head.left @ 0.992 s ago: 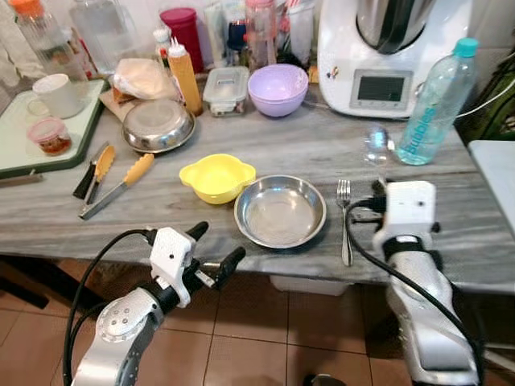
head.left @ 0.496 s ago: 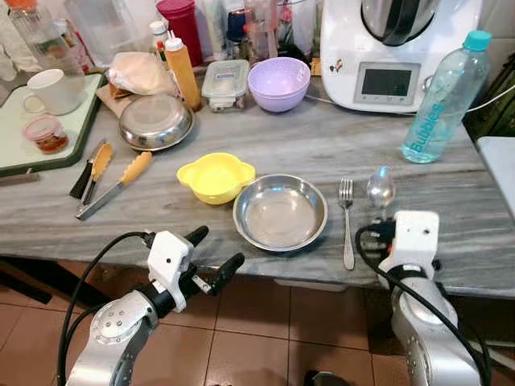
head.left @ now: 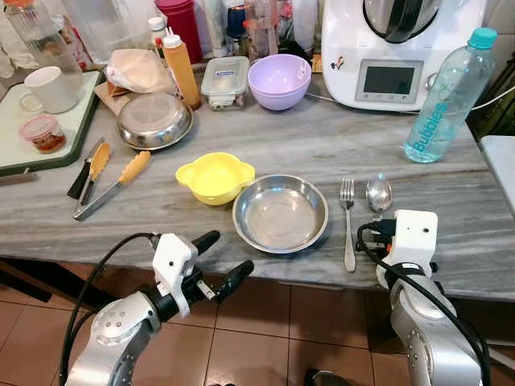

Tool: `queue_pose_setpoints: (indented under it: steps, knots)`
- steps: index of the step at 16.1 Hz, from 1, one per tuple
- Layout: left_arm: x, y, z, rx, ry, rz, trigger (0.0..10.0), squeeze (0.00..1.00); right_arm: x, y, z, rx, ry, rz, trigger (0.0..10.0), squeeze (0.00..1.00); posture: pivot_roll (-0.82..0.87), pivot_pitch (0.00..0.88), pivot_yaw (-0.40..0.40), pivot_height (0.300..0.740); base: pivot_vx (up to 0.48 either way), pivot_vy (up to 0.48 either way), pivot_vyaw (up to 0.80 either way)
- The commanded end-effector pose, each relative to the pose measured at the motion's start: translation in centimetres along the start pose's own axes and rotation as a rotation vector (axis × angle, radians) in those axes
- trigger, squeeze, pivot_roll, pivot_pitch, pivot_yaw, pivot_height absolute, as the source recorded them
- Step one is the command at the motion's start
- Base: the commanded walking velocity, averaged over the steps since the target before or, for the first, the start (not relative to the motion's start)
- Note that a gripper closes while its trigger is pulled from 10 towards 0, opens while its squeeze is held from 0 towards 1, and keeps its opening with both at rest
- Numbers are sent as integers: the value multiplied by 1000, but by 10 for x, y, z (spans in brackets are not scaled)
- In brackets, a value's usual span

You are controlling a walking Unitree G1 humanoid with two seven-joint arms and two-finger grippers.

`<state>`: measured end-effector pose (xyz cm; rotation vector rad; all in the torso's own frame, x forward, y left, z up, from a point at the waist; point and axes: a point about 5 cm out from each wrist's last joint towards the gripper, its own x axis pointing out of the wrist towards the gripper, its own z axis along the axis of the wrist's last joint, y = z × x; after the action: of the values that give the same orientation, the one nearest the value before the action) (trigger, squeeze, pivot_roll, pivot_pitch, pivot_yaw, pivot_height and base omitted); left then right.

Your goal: Setting the table

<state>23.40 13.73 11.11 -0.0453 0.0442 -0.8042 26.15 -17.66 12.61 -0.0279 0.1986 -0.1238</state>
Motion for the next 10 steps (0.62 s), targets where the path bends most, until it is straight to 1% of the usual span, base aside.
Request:
queue_pose_setpoints:
  steps: [1, 3, 6, 10]
  knots:
    - [-2, 2, 7, 11, -5, -7, 10000, 0, 1, 0, -3, 15, 27, -1, 10000, 0, -70, 158, 93, 740, 0, 0, 0]
    - [1, -1, 16, 23, -22, -21, 10000, 0, 1, -1, -5, 37, 46, -2, 10000, 0, -70, 158, 93, 740, 0, 0, 0]
    - [3, -5, 22, 24, -31, -19, 10000, 0, 2, -1, -7, 34, 52, -1, 10000, 0, -82, 148, 91, 740, 0, 0, 0]
    - [6, -7, 25, 13, -25, -18, 10000, 0, 8, -2, -10, 52, 75, 15, 10000, 0, -82, 144, 91, 740, 0, 0, 0]
